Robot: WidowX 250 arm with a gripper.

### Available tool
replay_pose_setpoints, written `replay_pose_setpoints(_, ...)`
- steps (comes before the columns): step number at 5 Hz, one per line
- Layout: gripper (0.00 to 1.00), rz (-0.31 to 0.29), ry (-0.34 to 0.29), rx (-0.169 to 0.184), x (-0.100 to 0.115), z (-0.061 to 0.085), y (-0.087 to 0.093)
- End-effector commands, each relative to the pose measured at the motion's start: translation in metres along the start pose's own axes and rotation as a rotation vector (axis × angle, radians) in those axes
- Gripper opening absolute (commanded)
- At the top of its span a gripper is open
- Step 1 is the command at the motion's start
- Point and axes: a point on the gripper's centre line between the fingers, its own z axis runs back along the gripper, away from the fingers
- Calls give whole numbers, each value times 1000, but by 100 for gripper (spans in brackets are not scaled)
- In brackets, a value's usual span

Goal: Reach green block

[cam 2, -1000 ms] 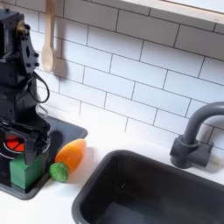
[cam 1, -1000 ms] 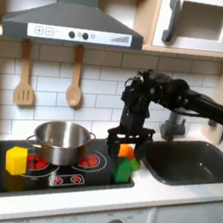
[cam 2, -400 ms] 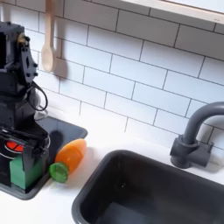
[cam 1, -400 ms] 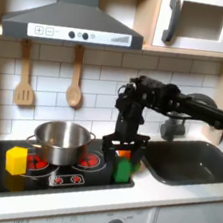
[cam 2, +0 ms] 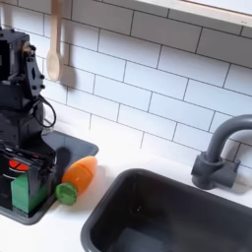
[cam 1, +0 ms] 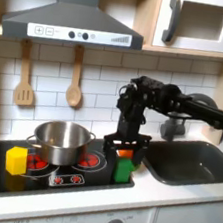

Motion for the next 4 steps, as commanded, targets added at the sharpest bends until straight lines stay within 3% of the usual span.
replay_pose_setpoints(1,100,-22,11,8,-1,-11,-2)
replay_pose_setpoints(4,100,-7,24,0,0,-35,-6)
